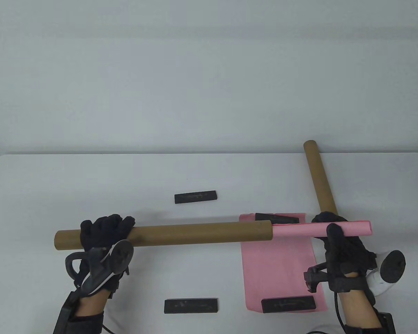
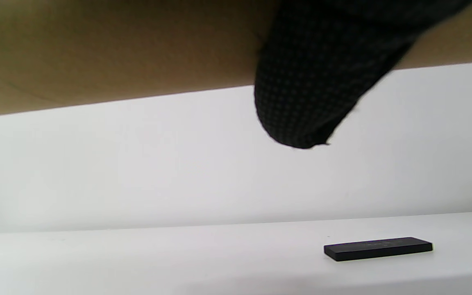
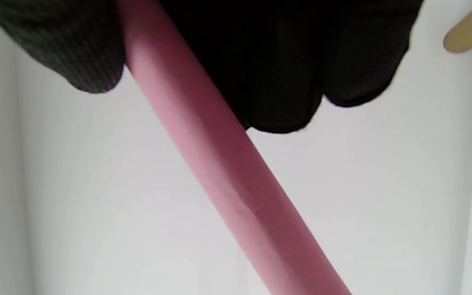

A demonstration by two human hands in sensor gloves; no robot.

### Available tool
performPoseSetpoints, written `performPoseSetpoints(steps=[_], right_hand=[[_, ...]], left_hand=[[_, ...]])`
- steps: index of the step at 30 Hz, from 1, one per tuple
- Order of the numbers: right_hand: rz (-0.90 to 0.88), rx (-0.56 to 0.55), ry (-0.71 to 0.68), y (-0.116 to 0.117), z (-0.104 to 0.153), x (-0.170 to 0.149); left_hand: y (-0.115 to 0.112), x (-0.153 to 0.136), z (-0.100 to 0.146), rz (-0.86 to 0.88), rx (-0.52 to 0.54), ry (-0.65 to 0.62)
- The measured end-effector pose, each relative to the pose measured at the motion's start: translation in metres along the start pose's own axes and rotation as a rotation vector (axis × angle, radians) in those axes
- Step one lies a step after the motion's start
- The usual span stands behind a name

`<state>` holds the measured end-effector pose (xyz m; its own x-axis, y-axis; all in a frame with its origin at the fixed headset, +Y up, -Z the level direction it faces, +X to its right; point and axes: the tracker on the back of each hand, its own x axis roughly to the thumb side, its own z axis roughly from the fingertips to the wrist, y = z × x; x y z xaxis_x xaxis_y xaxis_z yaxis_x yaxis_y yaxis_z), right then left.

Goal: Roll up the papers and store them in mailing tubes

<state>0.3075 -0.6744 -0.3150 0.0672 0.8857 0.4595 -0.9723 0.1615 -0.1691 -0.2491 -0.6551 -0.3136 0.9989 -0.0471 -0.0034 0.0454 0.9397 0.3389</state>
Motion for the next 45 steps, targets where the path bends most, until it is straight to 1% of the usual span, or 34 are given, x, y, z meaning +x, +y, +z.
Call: performPoseSetpoints(steps=[2, 5, 8, 11, 13, 15, 16, 18, 19, 21, 23, 25, 27, 29, 30, 31, 33, 34, 35, 36, 39, 41, 43, 44, 45], right_hand=[[-0.070, 0.000, 0.027, 0.001, 0.000, -0.004], [-0.158, 0.038, 0.074, 0.007, 0.002, -0.014], [-0.192, 0.145, 0.104, 0.023, 0.005, -0.024], [-0.128, 0.299, 0.140, 0.044, 0.009, -0.029], [-0.080, 0.349, 0.166, 0.049, 0.008, -0.030], [-0.075, 0.300, 0.162, 0.043, 0.007, -0.030], [-0.088, 0.226, 0.160, 0.035, 0.007, -0.028], [-0.095, 0.120, 0.127, 0.021, 0.004, -0.023], [-0.094, 0.086, 0.117, 0.015, 0.003, -0.021], [-0.147, 0.047, 0.079, 0.005, 0.001, -0.016], [-0.171, 0.039, 0.055, 0.003, 0.000, -0.011], [-0.070, 0.097, 0.007, 0.007, -0.001, -0.006], [0.105, 0.211, -0.048, 0.023, 0.002, -0.003], [0.229, 0.341, -0.093, 0.046, 0.010, -0.003], [0.249, 0.374, -0.103, 0.053, 0.013, -0.004], [0.270, 0.434, -0.109, 0.066, 0.019, -0.007], [0.249, 0.534, -0.070, 0.087, 0.032, -0.014], [0.239, 0.485, -0.052, 0.088, 0.035, -0.015], [0.229, 0.470, -0.047, 0.089, 0.034, -0.015], [0.235, 0.491, -0.057, 0.088, 0.031, -0.014], [0.340, 0.393, -0.102, 0.075, 0.021, -0.002], [0.459, 0.327, -0.163, 0.060, 0.012, 0.013], [0.622, 0.262, -0.207, 0.039, 0.002, 0.033], [0.727, 0.220, -0.192, 0.026, -0.005, 0.044], [0.807, 0.209, -0.160, 0.018, -0.009, 0.050]], left_hand=[[-0.001, 0.001, 0.000, 0.034, -0.005, -0.004], [-0.004, 0.003, 0.000, 0.064, -0.020, -0.017], [-0.005, 0.009, 0.001, 0.083, -0.029, -0.040], [-0.005, 0.013, 0.002, 0.087, -0.034, -0.055], [-0.006, 0.013, 0.002, 0.097, -0.041, -0.055], [-0.007, 0.012, 0.002, 0.098, -0.042, -0.053], [-0.008, 0.010, 0.002, 0.095, -0.045, -0.050], [-0.010, 0.009, 0.001, 0.098, -0.055, -0.044], [-0.011, 0.009, 0.001, 0.099, -0.055, -0.044], [-0.010, 0.009, 0.001, 0.099, -0.055, -0.050], [-0.010, 0.011, 0.001, 0.085, -0.051, -0.062], [-0.009, 0.014, 0.002, 0.077, -0.048, -0.071], [-0.009, 0.018, 0.003, 0.080, -0.046, -0.082], [-0.009, 0.022, 0.004, 0.081, -0.046, -0.099], [-0.009, 0.024, 0.004, 0.082, -0.046, -0.107], [-0.009, 0.027, 0.004, 0.077, -0.047, -0.117], [-0.011, 0.031, 0.004, 0.060, -0.050, -0.131], [-0.012, 0.026, 0.005, 0.021, -0.049, -0.086], [-0.013, 0.021, 0.003, 0.050, -0.061, -0.118], [-0.014, 0.018, 0.003, 0.087, -0.078, -0.096], [-0.012, 0.014, 0.001, 0.062, -0.058, -0.075], [-0.011, 0.013, 0.001, 0.053, -0.052, -0.065], [-0.011, 0.012, 0.001, 0.047, -0.057, -0.061], [-0.012, 0.011, 0.001, 0.041, -0.061, -0.059], [-0.012, 0.011, 0.000, 0.035, -0.062, -0.059]])
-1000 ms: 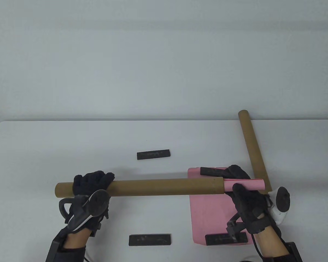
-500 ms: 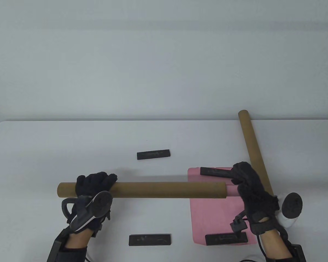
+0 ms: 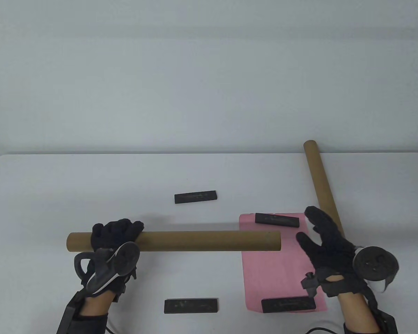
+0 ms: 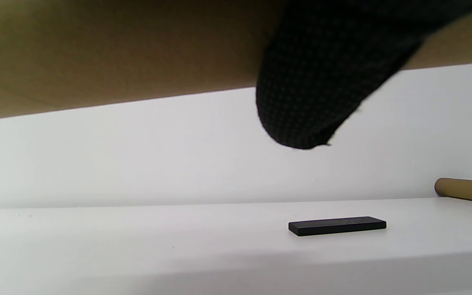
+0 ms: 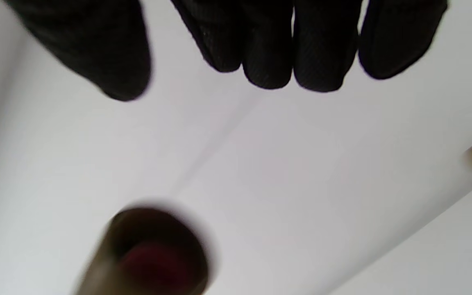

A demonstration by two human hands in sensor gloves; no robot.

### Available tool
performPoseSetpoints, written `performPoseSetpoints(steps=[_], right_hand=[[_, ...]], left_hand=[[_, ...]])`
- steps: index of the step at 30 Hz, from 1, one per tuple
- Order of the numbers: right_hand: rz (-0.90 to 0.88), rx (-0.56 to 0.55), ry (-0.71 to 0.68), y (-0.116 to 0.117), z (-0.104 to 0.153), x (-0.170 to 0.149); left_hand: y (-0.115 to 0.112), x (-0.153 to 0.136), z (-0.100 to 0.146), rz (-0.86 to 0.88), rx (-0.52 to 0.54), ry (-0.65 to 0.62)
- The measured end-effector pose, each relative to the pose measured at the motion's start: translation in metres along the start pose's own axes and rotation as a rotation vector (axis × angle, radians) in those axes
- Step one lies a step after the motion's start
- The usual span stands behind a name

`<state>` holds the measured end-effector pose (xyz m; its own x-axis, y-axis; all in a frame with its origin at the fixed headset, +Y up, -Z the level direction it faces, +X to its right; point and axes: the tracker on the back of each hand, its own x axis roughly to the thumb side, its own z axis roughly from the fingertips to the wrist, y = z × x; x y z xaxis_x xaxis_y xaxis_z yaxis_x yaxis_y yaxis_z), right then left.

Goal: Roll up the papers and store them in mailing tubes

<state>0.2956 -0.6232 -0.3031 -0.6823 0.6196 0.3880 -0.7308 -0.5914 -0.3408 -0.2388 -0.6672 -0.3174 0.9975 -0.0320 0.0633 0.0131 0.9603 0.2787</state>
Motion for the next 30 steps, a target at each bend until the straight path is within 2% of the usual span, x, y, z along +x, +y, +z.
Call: performPoseSetpoints(steps=[2, 4, 7, 9, 12, 16, 18, 21, 24, 26, 30], right_hand=[[0.234, 0.085, 0.160, -0.026, -0.005, -0.012], [0.369, 0.159, 0.271, -0.038, -0.009, -0.032], [0.581, 0.335, 0.420, -0.040, -0.015, -0.073], [0.746, 0.511, 0.541, -0.035, -0.014, -0.111], [0.855, 0.655, 0.603, -0.026, -0.009, -0.150], [0.888, 0.829, 0.540, -0.008, -0.002, -0.188], [0.947, 0.844, 0.476, -0.003, -0.002, -0.194], [0.911, 0.818, 0.449, 0.003, -0.002, -0.200], [0.938, 0.860, 0.457, 0.008, -0.001, -0.203], [0.951, 0.819, 0.439, 0.009, 0.000, -0.203], [1.006, 0.809, 0.410, 0.008, 0.001, -0.199]], left_hand=[[-0.001, -0.001, 0.000, -0.016, -0.006, 0.005], [0.000, -0.002, -0.001, -0.029, -0.007, 0.008], [0.000, -0.003, -0.001, -0.036, -0.010, 0.007], [-0.001, -0.004, -0.002, -0.034, -0.018, 0.012], [-0.003, -0.006, -0.002, -0.030, -0.029, 0.017], [-0.004, -0.006, -0.002, -0.037, -0.042, 0.021], [-0.004, -0.006, -0.002, -0.041, -0.045, 0.022], [-0.003, -0.006, -0.002, -0.045, -0.049, 0.025], [-0.003, -0.006, -0.002, -0.044, -0.054, 0.024], [-0.003, -0.006, -0.002, -0.046, -0.056, 0.023], [-0.003, -0.005, -0.002, -0.046, -0.056, 0.019]])
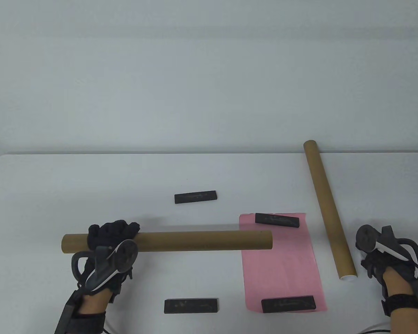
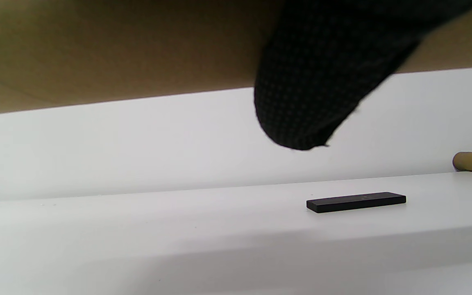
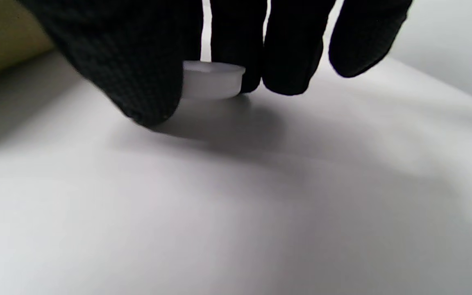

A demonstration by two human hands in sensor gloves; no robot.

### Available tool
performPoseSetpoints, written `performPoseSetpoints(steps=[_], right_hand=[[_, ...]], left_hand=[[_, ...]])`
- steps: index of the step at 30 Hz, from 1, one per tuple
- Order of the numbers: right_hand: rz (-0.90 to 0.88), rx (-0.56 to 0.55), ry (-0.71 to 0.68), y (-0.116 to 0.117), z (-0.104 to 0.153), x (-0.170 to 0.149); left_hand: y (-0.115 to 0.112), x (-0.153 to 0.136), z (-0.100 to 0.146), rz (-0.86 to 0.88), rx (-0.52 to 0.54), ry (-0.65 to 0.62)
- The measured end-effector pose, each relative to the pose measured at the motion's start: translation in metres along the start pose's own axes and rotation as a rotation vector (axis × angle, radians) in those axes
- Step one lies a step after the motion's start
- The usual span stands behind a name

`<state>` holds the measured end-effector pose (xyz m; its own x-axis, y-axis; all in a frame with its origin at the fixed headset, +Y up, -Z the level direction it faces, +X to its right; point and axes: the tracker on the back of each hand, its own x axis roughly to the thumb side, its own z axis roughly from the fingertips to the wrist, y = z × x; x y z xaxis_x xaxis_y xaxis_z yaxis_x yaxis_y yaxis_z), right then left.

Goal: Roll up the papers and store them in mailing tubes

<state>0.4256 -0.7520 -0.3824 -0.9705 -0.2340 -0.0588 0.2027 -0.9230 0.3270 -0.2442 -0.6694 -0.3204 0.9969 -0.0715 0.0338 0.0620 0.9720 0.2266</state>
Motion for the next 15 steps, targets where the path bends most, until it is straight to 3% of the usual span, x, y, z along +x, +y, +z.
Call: performPoseSetpoints(steps=[2, 4, 7, 12, 15], right_hand=[[0.023, -0.015, 0.013, -0.008, 0.006, -0.002], [-0.005, -0.104, 0.016, -0.027, 0.016, -0.005], [-0.111, -0.329, -0.030, -0.072, 0.044, 0.001], [-0.423, -0.676, -0.252, -0.131, 0.106, 0.056], [-0.594, -0.728, -0.372, -0.139, 0.128, 0.090]], left_hand=[[0.000, 0.000, 0.000, 0.004, 0.002, 0.000], [0.000, -0.001, 0.000, 0.010, 0.003, -0.001], [-0.001, -0.001, -0.001, 0.021, 0.003, -0.003], [-0.001, -0.002, -0.001, 0.041, 0.009, -0.004], [-0.001, -0.003, 0.000, 0.064, 0.009, -0.005]])
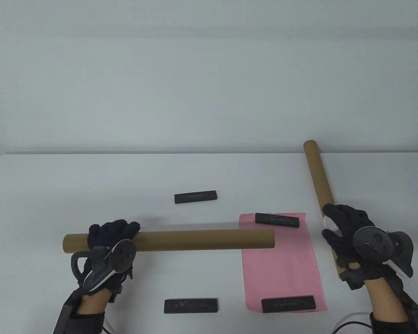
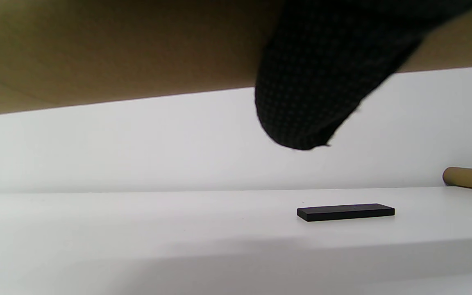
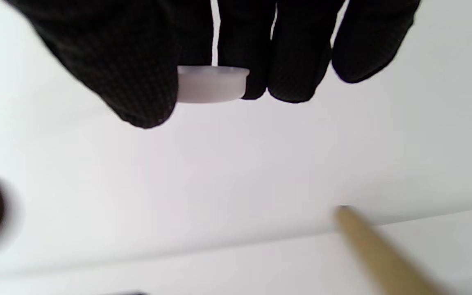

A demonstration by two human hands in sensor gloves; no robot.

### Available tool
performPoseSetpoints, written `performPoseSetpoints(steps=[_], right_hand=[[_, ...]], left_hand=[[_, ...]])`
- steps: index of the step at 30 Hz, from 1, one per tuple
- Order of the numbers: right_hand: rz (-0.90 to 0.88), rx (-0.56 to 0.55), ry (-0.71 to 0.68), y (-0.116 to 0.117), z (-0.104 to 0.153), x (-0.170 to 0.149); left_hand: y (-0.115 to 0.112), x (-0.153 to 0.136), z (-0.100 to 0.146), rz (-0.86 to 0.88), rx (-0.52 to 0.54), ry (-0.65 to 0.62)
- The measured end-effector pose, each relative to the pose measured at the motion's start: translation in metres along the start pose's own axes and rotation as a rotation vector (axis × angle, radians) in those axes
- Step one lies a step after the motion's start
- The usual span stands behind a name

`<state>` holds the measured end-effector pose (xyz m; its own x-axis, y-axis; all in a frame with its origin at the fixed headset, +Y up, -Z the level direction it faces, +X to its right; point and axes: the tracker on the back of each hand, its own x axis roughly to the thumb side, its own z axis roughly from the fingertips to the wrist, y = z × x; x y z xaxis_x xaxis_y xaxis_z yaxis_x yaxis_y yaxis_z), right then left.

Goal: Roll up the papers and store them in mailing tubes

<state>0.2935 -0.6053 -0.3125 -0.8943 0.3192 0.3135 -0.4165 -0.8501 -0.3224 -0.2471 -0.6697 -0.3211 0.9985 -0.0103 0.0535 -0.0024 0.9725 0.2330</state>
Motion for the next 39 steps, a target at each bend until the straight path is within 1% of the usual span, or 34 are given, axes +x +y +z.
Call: performPoseSetpoints(steps=[3, 5, 6, 7, 8, 9, 10, 14, 20, 22, 24, 27, 30, 33, 36, 37, 39], right_hand=[[-0.232, 0.000, -0.078, 0.023, 0.008, 0.022], [-0.388, 0.047, -0.118, 0.042, 0.015, 0.025], [-0.419, 0.054, -0.132, 0.045, 0.016, 0.025], [-0.487, 0.062, -0.147, 0.052, 0.021, 0.025], [-0.530, 0.065, -0.156, 0.056, 0.024, 0.025], [-0.538, 0.059, -0.162, 0.056, 0.025, 0.024], [-0.549, 0.028, -0.153, 0.055, 0.027, 0.021], [-0.666, -0.014, -0.136, 0.055, 0.030, 0.017], [-0.694, -0.087, -0.145, 0.050, 0.033, 0.018], [-0.686, -0.146, -0.158, 0.047, 0.035, 0.020], [-0.654, -0.176, -0.170, 0.044, 0.037, 0.022], [-0.573, -0.268, -0.179, 0.041, 0.042, 0.025], [-0.528, -0.329, -0.139, 0.045, 0.046, 0.029], [-0.527, -0.329, -0.123, 0.052, 0.047, 0.032], [-0.528, -0.282, -0.131, 0.062, 0.045, 0.042], [-0.527, -0.296, -0.120, 0.063, 0.045, 0.043], [-0.524, -0.261, -0.139, 0.064, 0.044, 0.042]], left_hand=[[-0.001, -0.001, 0.001, 0.019, -0.003, -0.009], [-0.002, -0.001, 0.000, 0.036, -0.017, -0.037], [-0.002, 0.000, 0.000, 0.044, -0.023, -0.044], [-0.002, 0.001, 0.000, 0.051, -0.021, -0.053], [-0.001, 0.004, 0.000, 0.052, -0.019, -0.058], [-0.001, 0.005, 0.000, 0.052, -0.016, -0.059], [0.000, 0.007, 0.001, 0.052, -0.013, -0.065], [0.001, 0.010, 0.002, 0.073, -0.013, -0.071], [-0.004, 0.014, 0.001, 0.100, -0.058, -0.095], [-0.004, 0.016, 0.000, 0.109, -0.078, -0.115], [-0.004, 0.020, 0.001, 0.097, -0.083, -0.125], [-0.005, 0.028, 0.001, 0.110, -0.105, -0.140], [-0.009, 0.035, 0.001, 0.113, -0.134, -0.151], [-0.009, 0.041, 0.002, 0.125, -0.143, -0.157], [-0.010, 0.049, 0.003, 0.127, -0.141, -0.171], [-0.011, 0.049, 0.004, 0.113, -0.141, -0.165], [-0.012, 0.046, 0.003, 0.127, -0.147, -0.164]])
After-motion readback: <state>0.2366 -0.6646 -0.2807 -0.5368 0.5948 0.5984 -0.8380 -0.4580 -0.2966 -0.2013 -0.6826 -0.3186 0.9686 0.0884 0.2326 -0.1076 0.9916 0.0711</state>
